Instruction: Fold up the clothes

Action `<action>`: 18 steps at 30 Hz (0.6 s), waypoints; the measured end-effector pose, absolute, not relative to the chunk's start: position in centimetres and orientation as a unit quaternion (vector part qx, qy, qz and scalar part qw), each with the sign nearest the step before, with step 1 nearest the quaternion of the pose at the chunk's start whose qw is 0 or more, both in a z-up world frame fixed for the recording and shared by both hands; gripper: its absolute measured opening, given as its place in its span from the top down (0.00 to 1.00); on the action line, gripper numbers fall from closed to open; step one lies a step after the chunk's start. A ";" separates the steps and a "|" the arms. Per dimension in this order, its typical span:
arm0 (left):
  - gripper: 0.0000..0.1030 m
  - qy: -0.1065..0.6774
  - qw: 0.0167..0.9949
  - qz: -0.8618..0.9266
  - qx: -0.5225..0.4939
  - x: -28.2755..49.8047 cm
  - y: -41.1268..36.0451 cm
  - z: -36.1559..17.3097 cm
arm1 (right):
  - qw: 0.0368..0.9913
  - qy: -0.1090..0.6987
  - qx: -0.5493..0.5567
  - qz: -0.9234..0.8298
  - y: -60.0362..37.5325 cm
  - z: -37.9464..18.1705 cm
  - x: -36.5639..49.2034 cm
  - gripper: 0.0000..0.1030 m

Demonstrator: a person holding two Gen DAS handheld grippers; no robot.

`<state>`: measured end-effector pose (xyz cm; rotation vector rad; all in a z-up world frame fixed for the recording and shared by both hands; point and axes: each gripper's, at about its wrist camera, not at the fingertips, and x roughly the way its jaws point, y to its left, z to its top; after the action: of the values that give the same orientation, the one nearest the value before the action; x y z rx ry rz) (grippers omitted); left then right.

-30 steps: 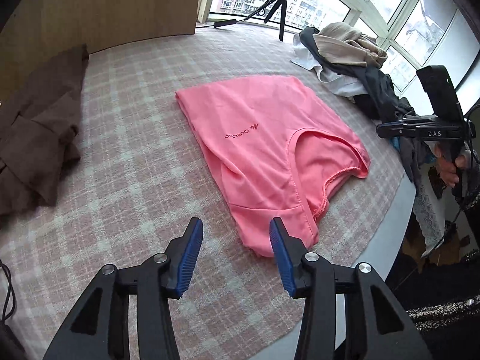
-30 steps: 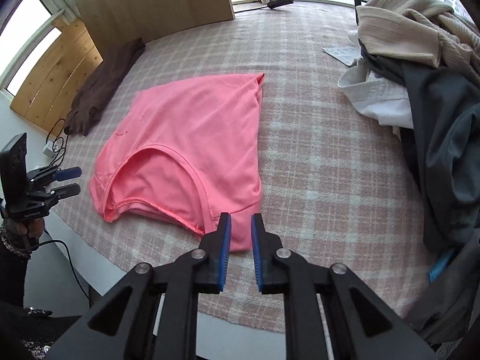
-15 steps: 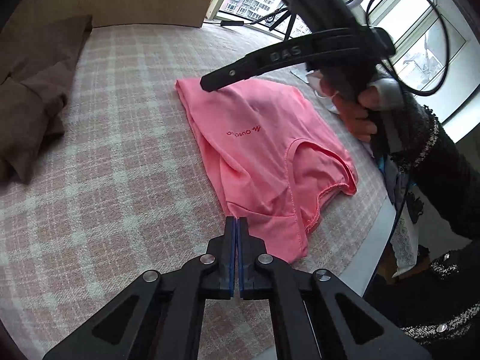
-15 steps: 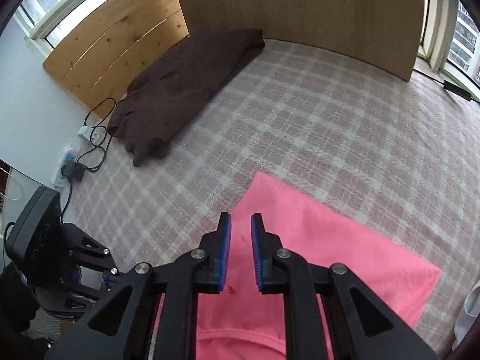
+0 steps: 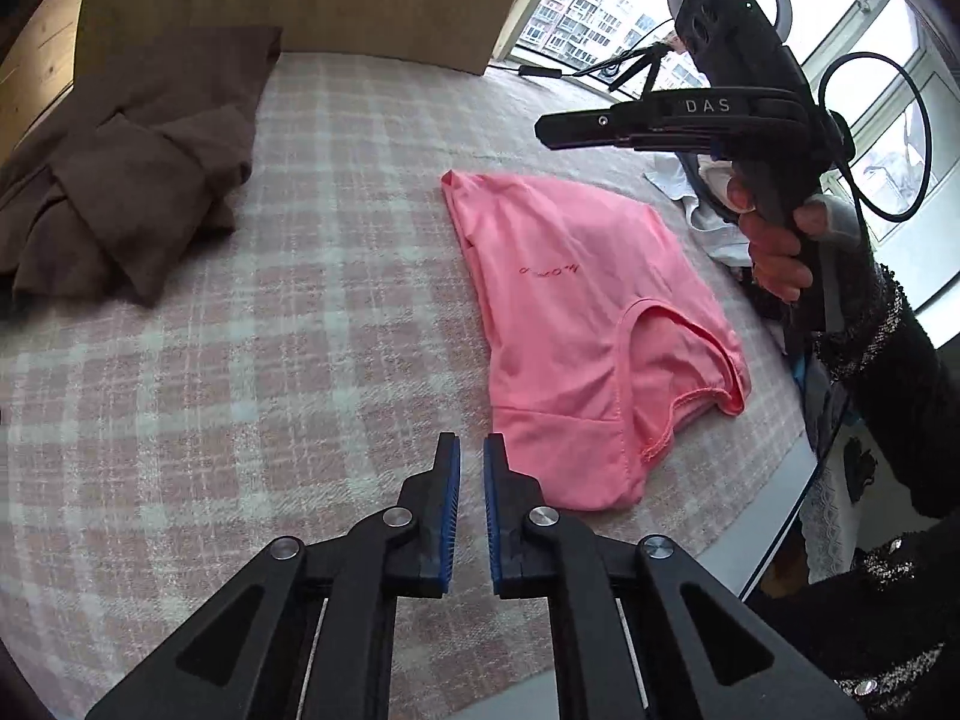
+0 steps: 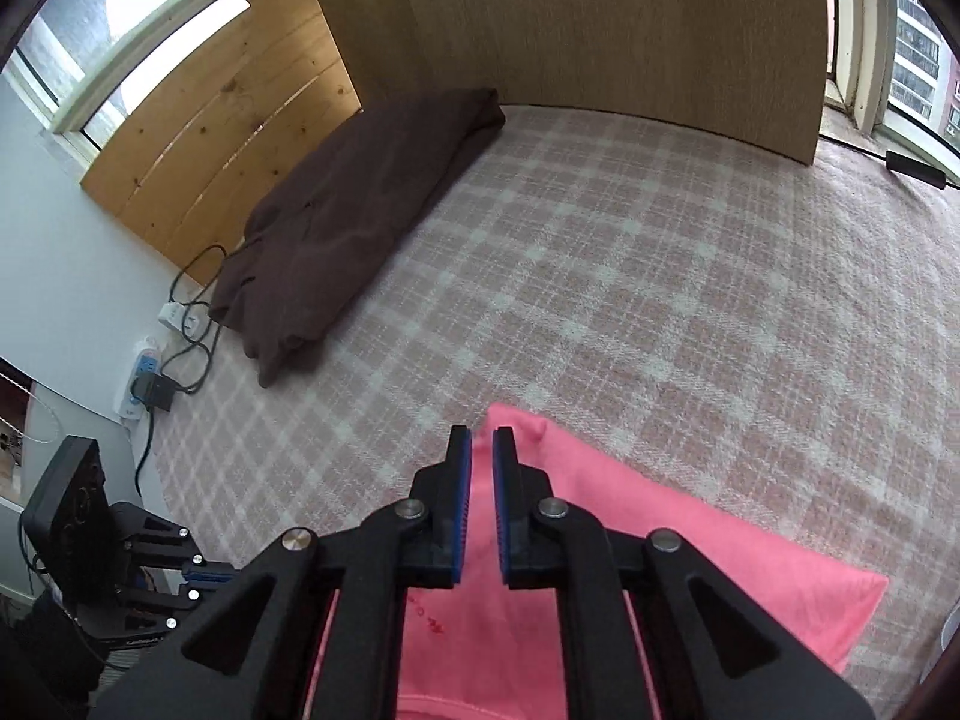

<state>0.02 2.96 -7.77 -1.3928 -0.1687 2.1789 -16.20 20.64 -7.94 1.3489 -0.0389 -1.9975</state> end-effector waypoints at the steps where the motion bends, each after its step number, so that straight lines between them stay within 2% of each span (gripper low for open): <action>1: 0.85 -0.054 0.284 0.811 -0.509 -0.2 3.8 -7.1 | 0.365 -0.022 0.520 -0.772 21.0 -7.5 -15.6 0.92; 6: 0.83 -0.034 0.338 0.790 -0.510 -3.3 8.9 -7.5 | 0.357 0.006 0.553 -0.753 20.6 -10.2 -13.4 0.92; 9: 0.83 0.030 0.299 0.776 -0.555 -4.7 10.9 -10.2 | 0.332 0.026 0.585 -0.740 20.5 -13.1 -13.5 0.92; 12: 0.82 0.013 0.289 0.786 -0.546 -4.6 9.8 -8.9 | 0.328 -0.015 0.563 -0.759 24.1 -10.7 -12.4 0.91; 13: 0.77 0.009 0.280 0.793 -0.541 -4.5 9.2 -8.1 | 0.319 -0.028 0.548 -0.773 26.1 -9.5 -12.0 0.86; 15: 0.68 -0.009 0.269 0.805 -0.529 -4.3 8.4 -6.9 | 0.289 -0.049 0.523 -0.800 30.3 -7.7 -11.0 0.44; 16: 0.61 -0.018 0.263 0.811 -0.523 -4.2 8.0 -6.2 | 0.265 -0.053 0.514 -0.814 32.6 -7.4 -10.5 0.38; 18: 0.54 -0.017 0.255 0.812 -0.525 -4.2 8.2 -6.4 | 0.216 -0.056 0.520 -0.825 36.5 -8.0 -9.9 0.38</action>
<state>-4.21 8.23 -6.42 -1.4247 -0.0468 2.2056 -9.85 36.47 -8.01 1.4401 -0.1546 -2.2847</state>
